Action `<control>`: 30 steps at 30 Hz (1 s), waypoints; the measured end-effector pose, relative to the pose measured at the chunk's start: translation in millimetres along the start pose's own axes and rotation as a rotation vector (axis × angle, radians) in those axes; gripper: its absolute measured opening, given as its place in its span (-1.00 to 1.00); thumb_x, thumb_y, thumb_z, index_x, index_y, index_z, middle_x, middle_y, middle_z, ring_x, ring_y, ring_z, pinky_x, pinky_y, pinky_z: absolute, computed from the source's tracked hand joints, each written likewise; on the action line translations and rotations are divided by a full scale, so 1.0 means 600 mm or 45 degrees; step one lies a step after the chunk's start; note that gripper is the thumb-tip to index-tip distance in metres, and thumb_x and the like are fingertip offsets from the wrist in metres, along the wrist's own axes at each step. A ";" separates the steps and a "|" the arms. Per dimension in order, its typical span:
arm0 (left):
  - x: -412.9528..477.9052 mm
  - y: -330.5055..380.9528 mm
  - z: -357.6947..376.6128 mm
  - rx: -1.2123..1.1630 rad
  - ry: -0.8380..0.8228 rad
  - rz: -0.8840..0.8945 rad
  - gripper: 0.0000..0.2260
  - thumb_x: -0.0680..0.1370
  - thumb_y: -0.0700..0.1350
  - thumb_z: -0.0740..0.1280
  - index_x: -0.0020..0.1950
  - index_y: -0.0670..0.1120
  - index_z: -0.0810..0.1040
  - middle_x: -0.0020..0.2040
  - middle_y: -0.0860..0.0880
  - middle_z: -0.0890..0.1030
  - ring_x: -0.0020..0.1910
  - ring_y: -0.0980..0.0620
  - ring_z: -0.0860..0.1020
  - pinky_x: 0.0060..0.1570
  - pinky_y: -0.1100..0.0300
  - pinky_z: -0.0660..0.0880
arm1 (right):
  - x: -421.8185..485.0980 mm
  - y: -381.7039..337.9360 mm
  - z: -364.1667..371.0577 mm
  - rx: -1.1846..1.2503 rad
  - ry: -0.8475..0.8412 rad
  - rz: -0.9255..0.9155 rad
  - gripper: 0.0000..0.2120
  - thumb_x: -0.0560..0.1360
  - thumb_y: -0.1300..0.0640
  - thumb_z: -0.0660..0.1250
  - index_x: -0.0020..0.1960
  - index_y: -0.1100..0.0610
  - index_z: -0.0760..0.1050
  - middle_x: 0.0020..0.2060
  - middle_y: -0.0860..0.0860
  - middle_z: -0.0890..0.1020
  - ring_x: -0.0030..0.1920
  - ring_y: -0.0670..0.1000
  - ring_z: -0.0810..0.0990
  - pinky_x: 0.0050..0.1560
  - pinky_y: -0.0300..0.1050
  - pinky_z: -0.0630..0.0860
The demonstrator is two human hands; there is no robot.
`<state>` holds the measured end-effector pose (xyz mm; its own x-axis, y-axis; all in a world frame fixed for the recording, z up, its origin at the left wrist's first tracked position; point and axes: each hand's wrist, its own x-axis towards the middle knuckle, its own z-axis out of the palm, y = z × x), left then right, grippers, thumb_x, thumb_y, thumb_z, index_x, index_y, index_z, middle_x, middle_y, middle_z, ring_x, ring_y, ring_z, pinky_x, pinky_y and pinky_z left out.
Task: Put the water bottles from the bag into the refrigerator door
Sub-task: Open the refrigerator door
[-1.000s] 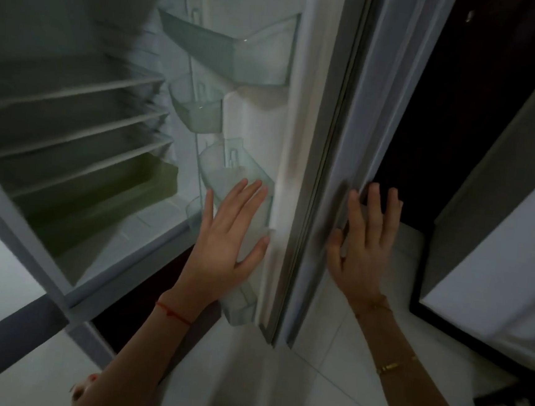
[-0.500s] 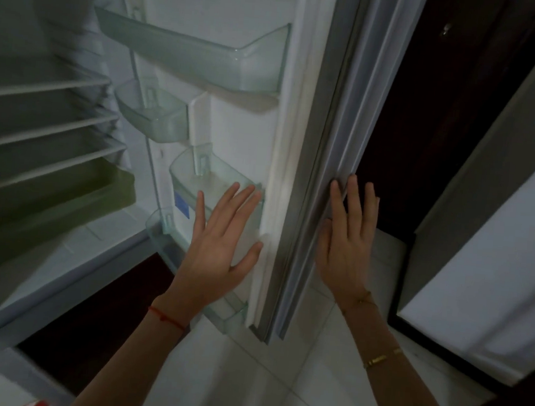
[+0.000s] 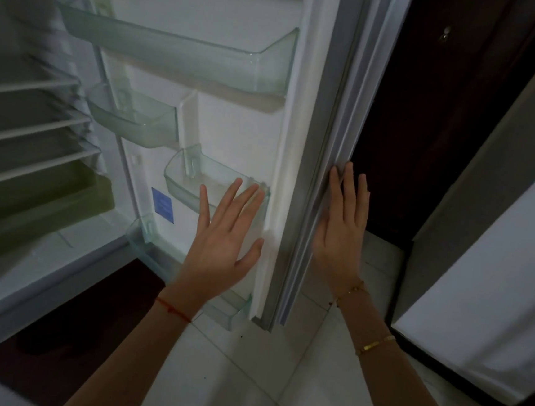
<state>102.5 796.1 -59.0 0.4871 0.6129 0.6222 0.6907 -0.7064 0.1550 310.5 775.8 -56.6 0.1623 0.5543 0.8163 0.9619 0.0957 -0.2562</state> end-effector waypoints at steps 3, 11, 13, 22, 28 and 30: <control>0.025 0.001 0.016 0.029 0.047 0.043 -0.41 0.57 0.03 0.23 0.57 -0.09 0.18 0.58 -0.03 0.20 0.60 -0.04 0.03 0.50 -0.30 -0.15 | 0.017 0.018 0.009 -0.016 -0.010 0.035 -0.35 0.53 0.37 0.17 0.56 0.14 0.08 0.57 0.07 0.07 0.58 0.15 -0.05 0.51 0.27 0.06; 0.089 0.002 0.075 0.075 0.159 0.113 -0.44 0.56 0.02 0.28 0.53 -0.11 0.27 0.55 -0.06 0.28 0.58 -0.10 0.12 0.45 -0.38 -0.05 | 0.063 0.075 0.049 -0.075 -0.046 0.105 -0.31 0.53 0.37 0.17 0.58 0.08 0.00 0.58 0.01 0.02 0.58 0.08 -0.08 0.52 0.23 0.05; 0.107 0.003 0.089 0.082 0.170 0.118 -0.45 0.57 0.02 0.27 0.52 -0.12 0.28 0.55 -0.05 0.28 0.58 -0.09 0.11 0.45 -0.38 -0.04 | 0.076 0.088 0.062 -0.072 -0.037 0.111 -0.31 0.53 0.37 0.16 0.58 0.08 0.00 0.58 0.01 0.03 0.58 0.08 -0.07 0.52 0.23 0.06; 0.178 0.010 0.152 0.066 0.250 0.122 -0.46 0.56 -0.02 0.30 0.49 -0.18 0.33 0.51 -0.09 0.35 0.55 -0.07 0.20 0.47 -0.32 0.04 | 0.137 0.167 0.122 -0.129 -0.063 0.102 -0.25 0.53 0.38 0.22 0.58 0.03 -0.03 0.58 -0.04 0.01 0.58 0.08 -0.09 0.52 0.24 0.06; 0.227 0.012 0.200 0.096 0.268 0.067 -0.49 0.57 -0.02 0.25 0.49 -0.18 0.34 0.49 -0.11 0.38 0.53 -0.06 0.26 0.47 -0.27 0.10 | 0.179 0.220 0.168 -0.205 -0.107 0.065 -0.21 0.51 0.33 0.29 0.58 0.04 -0.06 0.58 -0.07 -0.02 0.58 0.08 -0.10 0.53 0.20 0.06; 0.243 0.011 0.216 0.091 0.270 0.045 -0.49 0.56 -0.03 0.24 0.48 -0.18 0.35 0.49 -0.11 0.39 0.53 -0.06 0.27 0.47 -0.26 0.10 | 0.194 0.234 0.184 -0.193 -0.124 0.061 -0.20 0.51 0.32 0.30 0.58 0.04 -0.08 0.58 -0.07 -0.03 0.58 0.07 -0.10 0.53 0.19 0.06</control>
<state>247.3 927.0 -66.6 0.3941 0.4945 0.7747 0.7148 -0.6948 0.0800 440.2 945.2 -54.9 0.1936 0.6335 0.7491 0.9769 -0.0540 -0.2067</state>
